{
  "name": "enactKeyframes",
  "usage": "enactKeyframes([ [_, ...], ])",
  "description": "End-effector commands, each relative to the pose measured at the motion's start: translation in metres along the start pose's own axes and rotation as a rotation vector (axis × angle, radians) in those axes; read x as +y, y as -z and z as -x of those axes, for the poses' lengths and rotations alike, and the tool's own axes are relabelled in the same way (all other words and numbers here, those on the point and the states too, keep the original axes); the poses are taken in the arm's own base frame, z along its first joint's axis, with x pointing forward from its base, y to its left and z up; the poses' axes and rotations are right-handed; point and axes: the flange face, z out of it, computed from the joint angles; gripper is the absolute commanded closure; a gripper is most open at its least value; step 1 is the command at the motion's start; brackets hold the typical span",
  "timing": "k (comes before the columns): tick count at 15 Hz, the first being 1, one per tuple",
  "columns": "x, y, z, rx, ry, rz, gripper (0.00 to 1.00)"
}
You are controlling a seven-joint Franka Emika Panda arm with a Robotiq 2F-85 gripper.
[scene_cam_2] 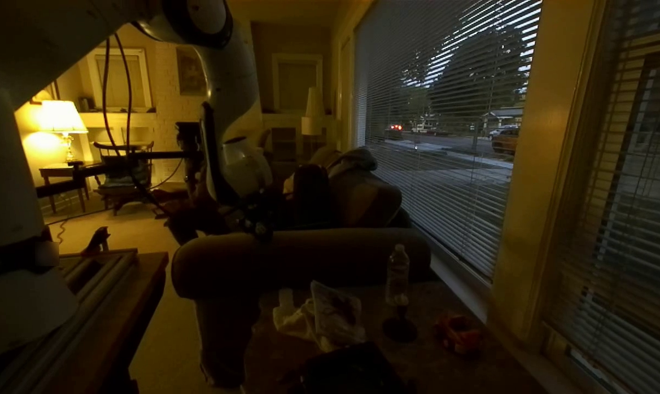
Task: Remove the black remote from the table and put it on the armrest of the couch
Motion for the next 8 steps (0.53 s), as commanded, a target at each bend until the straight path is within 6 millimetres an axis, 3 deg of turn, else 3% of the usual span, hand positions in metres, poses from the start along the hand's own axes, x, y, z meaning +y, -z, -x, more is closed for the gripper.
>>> enactKeyframes([
  [1, 0.0154, -0.0088, -0.0171, -0.014, 0.035, 0.003, 0.72],
  [8, 0.0251, -0.0180, -0.0265, -0.048, 0.080, -0.029, 0.72],
])
